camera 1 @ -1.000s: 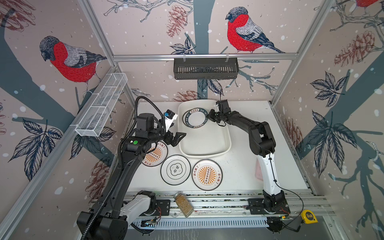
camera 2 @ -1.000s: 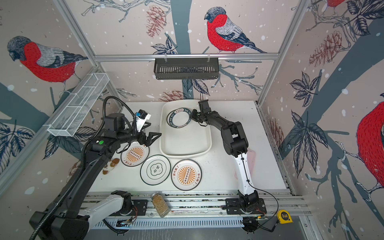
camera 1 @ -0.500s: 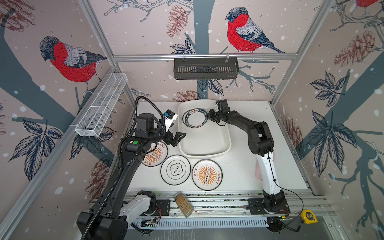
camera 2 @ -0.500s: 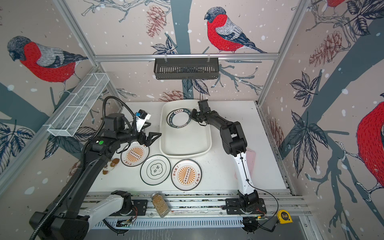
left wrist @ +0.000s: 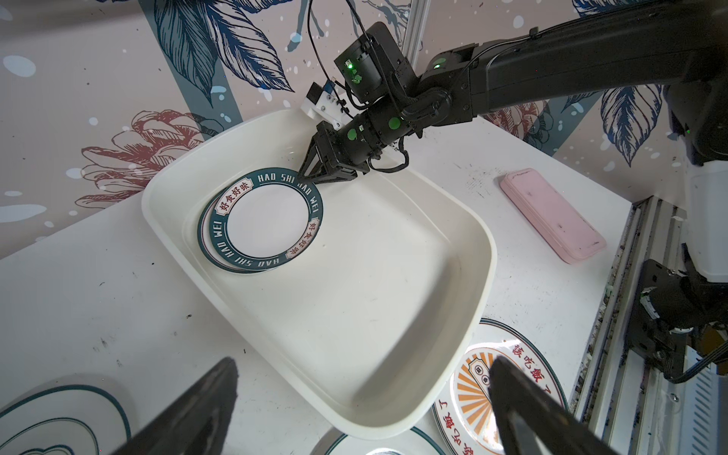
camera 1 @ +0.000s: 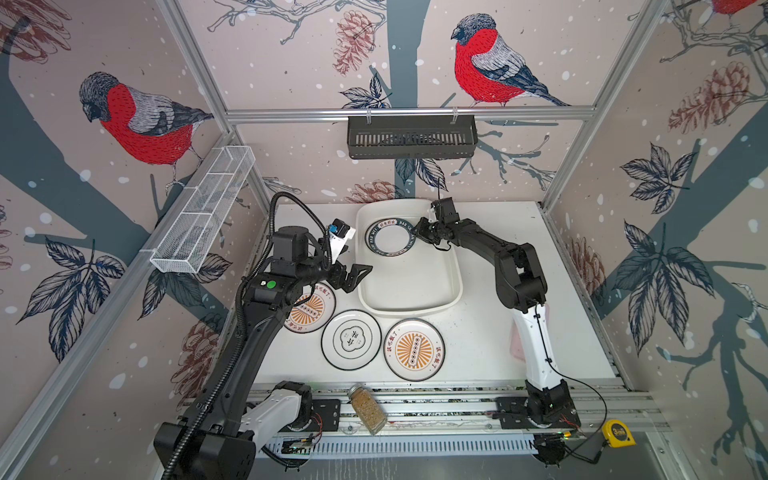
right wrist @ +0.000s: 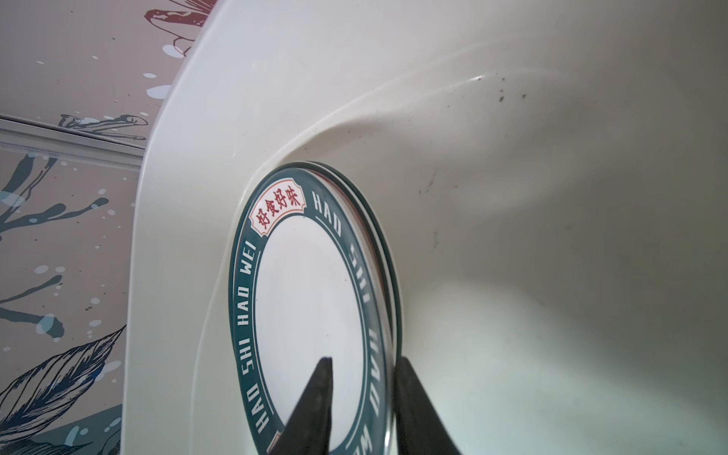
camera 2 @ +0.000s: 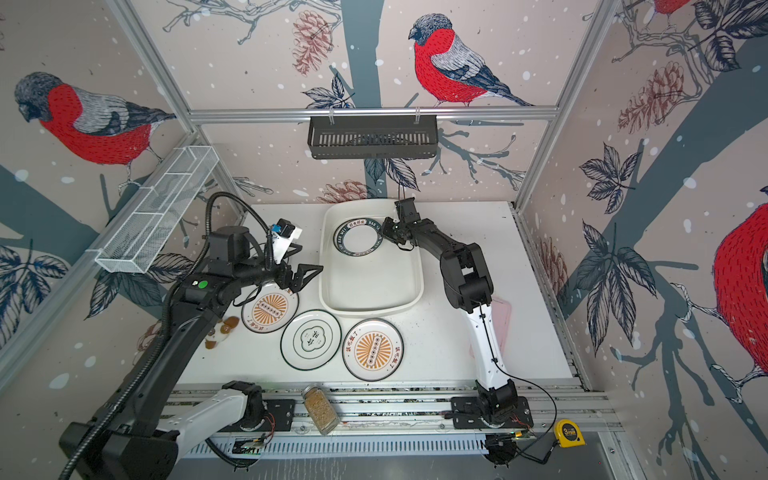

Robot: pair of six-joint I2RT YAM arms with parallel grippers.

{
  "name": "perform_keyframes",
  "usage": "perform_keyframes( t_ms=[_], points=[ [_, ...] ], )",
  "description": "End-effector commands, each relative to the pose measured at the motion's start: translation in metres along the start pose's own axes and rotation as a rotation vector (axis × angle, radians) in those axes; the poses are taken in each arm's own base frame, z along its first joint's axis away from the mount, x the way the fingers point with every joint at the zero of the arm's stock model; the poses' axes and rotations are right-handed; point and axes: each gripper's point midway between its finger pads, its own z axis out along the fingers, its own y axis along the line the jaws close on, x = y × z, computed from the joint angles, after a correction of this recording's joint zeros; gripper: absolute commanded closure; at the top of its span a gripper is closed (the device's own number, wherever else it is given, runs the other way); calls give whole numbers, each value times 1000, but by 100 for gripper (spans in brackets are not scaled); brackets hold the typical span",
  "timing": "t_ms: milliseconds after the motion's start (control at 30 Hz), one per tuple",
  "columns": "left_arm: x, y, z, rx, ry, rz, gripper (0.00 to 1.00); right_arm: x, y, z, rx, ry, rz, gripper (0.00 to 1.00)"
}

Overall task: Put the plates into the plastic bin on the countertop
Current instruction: 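Carry the green-rimmed plate over the tray and lower it onto the stacked plates, then open the right gripper and raise it away from the tray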

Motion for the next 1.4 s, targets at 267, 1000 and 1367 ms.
perform_keyframes(
  t_ms=[267,1000,1367],
  points=[
    [-5,-3,0,19,-21,20,2,1,7,13,26,18,-38,69],
    [-5,-1,-1,8,-17,42,2,-17,62,-93,3,-124,-138,65],
    [-4,-7,-6,19,-11,83,2,85,55,-246,-83,-170,-174,63]
  ],
)
